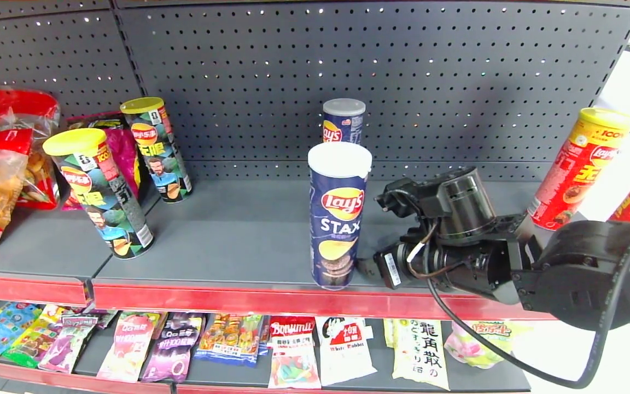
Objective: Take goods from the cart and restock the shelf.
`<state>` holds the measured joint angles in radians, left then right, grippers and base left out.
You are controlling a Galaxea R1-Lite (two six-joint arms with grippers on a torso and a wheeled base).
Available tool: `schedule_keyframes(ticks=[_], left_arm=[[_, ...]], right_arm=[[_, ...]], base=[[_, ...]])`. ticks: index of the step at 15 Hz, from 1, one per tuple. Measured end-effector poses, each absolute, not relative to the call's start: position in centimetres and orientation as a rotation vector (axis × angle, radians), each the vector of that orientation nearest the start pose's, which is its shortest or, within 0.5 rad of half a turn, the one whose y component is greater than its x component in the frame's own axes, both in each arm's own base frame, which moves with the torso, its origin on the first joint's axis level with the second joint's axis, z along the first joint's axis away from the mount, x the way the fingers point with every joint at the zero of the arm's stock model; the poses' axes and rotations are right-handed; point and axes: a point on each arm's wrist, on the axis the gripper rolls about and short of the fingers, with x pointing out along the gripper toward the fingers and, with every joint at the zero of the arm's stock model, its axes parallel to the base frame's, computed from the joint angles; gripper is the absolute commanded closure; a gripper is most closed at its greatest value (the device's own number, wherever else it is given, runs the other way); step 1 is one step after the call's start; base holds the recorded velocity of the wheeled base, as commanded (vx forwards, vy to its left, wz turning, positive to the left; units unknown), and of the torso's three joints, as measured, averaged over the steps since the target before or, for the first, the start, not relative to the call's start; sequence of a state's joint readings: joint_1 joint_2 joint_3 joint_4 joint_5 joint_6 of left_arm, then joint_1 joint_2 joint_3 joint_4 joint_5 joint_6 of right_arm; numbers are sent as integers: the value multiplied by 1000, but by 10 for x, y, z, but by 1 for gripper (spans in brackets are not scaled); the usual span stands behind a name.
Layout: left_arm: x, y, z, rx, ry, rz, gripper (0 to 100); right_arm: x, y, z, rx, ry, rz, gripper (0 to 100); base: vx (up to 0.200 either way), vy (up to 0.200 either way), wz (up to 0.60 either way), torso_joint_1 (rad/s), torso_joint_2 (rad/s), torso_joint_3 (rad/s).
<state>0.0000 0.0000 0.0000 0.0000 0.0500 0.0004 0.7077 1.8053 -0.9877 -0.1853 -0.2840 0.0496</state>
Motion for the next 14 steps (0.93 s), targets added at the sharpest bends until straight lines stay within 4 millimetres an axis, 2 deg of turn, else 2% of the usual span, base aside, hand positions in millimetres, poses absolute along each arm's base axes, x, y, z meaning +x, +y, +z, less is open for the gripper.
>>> schedule_keyframes(ticks=[10, 14], left_arm=[[-23, 1, 75, 0, 0, 50, 0], [-23, 1, 75, 0, 0, 50, 0]], right_arm=[[251, 216, 156, -257, 565, 416, 0], [250, 212, 154, -255, 575, 406, 0]], base=[[0, 0, 0, 0, 0, 0], [0, 0, 0, 0, 0, 0]])
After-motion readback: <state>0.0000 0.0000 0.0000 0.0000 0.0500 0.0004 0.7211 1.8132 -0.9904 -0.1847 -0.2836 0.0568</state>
